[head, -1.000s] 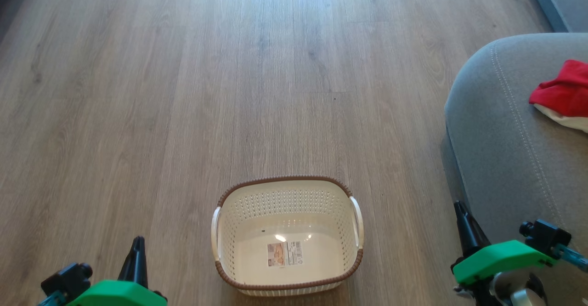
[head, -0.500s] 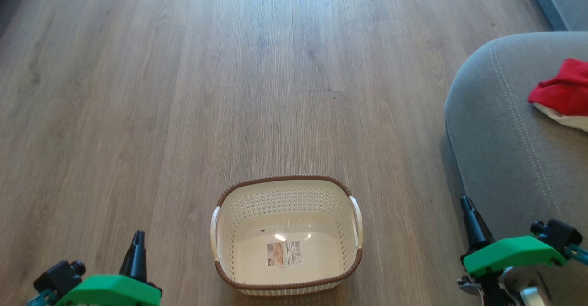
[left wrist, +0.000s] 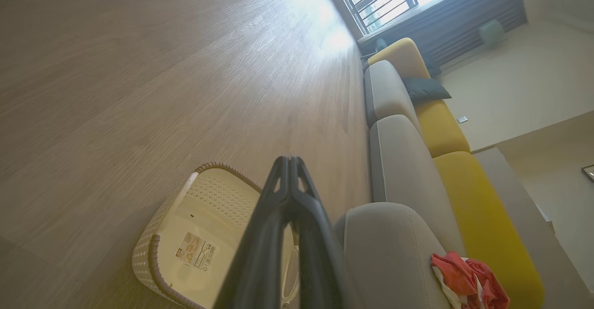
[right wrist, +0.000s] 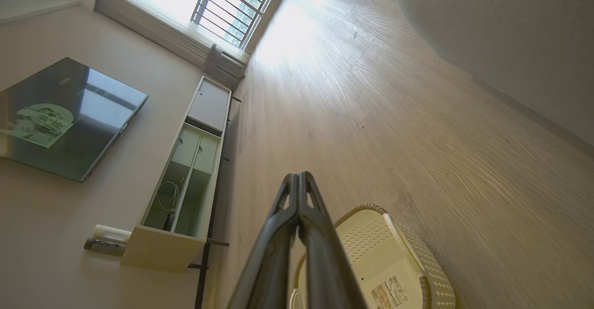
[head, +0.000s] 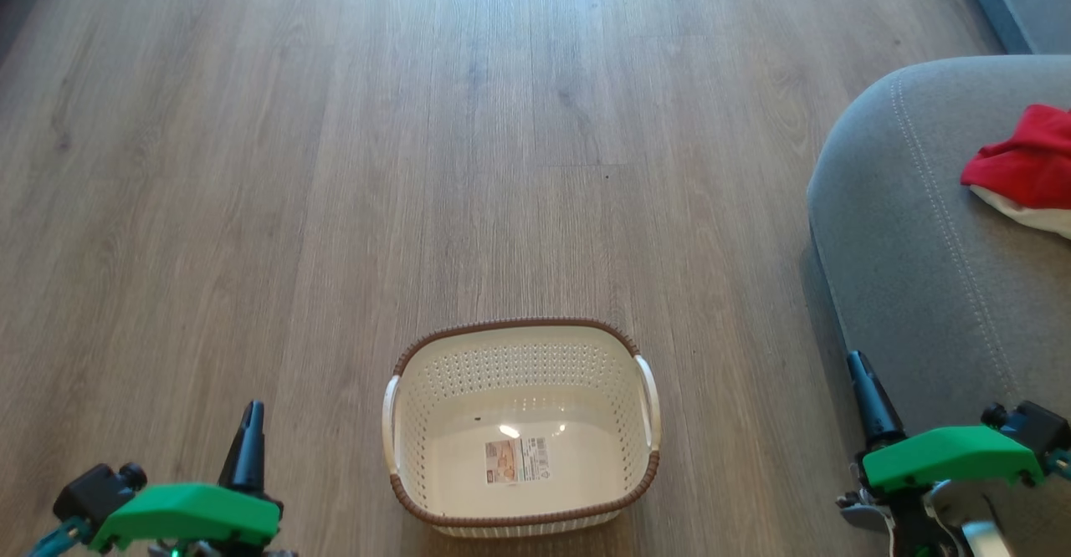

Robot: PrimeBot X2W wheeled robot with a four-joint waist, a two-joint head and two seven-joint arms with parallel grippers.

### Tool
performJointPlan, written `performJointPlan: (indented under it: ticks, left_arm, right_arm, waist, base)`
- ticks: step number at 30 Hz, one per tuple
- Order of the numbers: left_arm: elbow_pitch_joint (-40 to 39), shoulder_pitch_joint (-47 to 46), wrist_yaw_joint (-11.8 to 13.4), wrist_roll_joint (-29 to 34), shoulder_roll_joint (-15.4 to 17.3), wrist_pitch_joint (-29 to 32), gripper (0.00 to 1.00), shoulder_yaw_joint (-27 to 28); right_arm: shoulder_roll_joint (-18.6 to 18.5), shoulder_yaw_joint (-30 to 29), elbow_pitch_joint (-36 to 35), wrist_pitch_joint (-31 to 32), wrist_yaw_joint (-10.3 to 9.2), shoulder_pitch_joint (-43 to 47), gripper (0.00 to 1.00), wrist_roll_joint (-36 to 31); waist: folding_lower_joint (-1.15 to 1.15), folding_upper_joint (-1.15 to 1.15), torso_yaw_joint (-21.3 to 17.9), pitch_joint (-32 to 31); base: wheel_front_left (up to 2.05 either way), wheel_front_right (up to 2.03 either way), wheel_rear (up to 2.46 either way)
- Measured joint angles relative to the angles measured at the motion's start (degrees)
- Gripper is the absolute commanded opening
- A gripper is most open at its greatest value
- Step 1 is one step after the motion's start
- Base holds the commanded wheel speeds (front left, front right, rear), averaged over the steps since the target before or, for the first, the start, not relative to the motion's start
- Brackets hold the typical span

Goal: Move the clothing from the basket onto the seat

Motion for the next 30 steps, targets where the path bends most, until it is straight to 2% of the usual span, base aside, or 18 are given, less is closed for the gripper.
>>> performJointPlan:
  ticks: [30]
  left_arm:
    - [0.0,-3.0,-1.5,-20.1,0.0,4.9,0.0,0.4]
  right_arm:
    - [0.5,-3.6,-2.1,5.0,0.0,-0.9,0.0,17.9]
  waist:
    - [0.0,0.0,-0.3,0.3]
  base:
    - [0.0,0.0,0.0]
